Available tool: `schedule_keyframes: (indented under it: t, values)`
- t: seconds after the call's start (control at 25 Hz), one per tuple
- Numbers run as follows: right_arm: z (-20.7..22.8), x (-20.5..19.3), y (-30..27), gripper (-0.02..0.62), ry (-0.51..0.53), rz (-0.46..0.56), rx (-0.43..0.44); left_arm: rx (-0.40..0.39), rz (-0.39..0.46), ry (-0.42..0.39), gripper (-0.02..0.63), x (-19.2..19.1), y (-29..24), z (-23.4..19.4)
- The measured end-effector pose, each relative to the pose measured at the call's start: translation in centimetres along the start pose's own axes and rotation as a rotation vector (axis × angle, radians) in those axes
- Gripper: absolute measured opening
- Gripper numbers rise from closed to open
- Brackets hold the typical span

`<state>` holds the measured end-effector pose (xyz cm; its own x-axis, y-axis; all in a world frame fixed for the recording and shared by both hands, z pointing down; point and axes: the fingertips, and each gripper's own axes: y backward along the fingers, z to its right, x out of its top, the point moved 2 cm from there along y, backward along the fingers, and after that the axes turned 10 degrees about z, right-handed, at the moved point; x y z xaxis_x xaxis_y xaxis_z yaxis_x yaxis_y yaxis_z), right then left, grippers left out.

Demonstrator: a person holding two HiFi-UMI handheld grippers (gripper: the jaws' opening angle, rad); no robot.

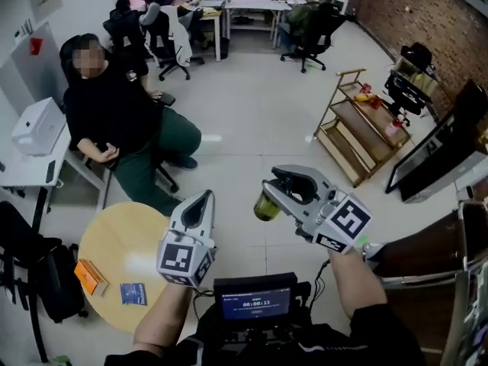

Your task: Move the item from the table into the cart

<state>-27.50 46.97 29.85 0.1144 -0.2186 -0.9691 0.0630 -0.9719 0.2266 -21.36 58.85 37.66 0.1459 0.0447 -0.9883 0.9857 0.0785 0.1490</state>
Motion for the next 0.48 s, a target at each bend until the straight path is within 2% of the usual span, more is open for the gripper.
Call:
schedule_keyframes:
  t: [0.12, 0.24, 0.4, 0.48]
  values:
    - [3.7, 3.3, 8.8, 0.114, 0.035, -0.018, -0.131, -0.121, -0.019, 0.049, 0.011, 0.2, -5.0, 8.3]
    - [7.3, 6.3, 19.3, 0.114, 0.061, -0.03, -0.253, -0.258, -0.029, 0.087, 0.011, -0.3, -9.7, 18.6]
    - [11.6, 8.1, 35.7, 0.112, 0.114, -0.036, -0.425, -0.455, 0.004, 0.06, 0.011, -2.3, -16.3, 34.5]
    - [13.1, 9.1, 39.9, 0.112, 0.138, -0.035, -0.52, -0.543, 0.0, 0.059, 0.011, -2.5, -19.2, 38.8]
